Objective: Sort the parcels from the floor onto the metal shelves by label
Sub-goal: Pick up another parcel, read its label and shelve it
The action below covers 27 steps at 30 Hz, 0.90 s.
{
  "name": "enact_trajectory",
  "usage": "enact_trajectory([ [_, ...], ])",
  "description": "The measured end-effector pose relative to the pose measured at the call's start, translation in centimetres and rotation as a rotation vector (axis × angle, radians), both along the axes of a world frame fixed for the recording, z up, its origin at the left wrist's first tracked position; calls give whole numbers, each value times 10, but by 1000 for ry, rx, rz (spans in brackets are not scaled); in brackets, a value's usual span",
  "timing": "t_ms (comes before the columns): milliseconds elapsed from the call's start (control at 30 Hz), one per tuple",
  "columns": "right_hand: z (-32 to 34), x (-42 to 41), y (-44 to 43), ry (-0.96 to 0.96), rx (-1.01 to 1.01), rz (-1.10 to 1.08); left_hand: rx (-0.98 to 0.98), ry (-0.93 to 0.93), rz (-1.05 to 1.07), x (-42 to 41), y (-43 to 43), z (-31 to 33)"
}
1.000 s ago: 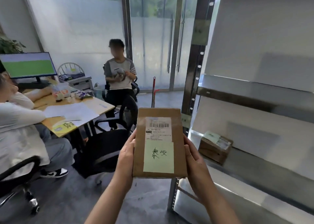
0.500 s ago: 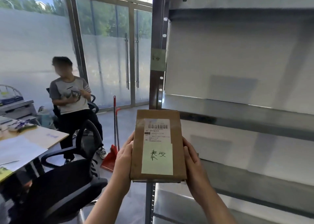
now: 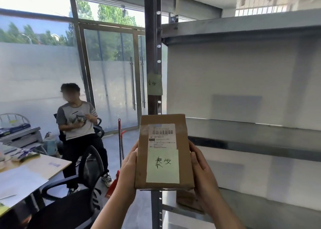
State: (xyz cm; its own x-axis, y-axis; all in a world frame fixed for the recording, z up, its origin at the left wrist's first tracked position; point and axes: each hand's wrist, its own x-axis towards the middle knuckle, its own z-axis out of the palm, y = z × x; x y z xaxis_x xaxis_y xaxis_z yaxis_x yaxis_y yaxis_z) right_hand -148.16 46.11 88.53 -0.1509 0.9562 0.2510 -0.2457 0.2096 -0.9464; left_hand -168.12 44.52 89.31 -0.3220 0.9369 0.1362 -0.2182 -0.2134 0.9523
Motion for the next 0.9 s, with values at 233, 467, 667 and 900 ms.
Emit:
enact_trajectory([
  [233,34,41,25,-61,91,-62,62,15,-84,37,33,33],
  [467,52,77,54,-146,109,-104,79,63,-119,70,58,62],
  [667,75,104,85,-170,95,-120,16,62,-238,95,89,84],
  [900,75,120,125,-175,16,-130,-130,45,-258,110,124,92],
])
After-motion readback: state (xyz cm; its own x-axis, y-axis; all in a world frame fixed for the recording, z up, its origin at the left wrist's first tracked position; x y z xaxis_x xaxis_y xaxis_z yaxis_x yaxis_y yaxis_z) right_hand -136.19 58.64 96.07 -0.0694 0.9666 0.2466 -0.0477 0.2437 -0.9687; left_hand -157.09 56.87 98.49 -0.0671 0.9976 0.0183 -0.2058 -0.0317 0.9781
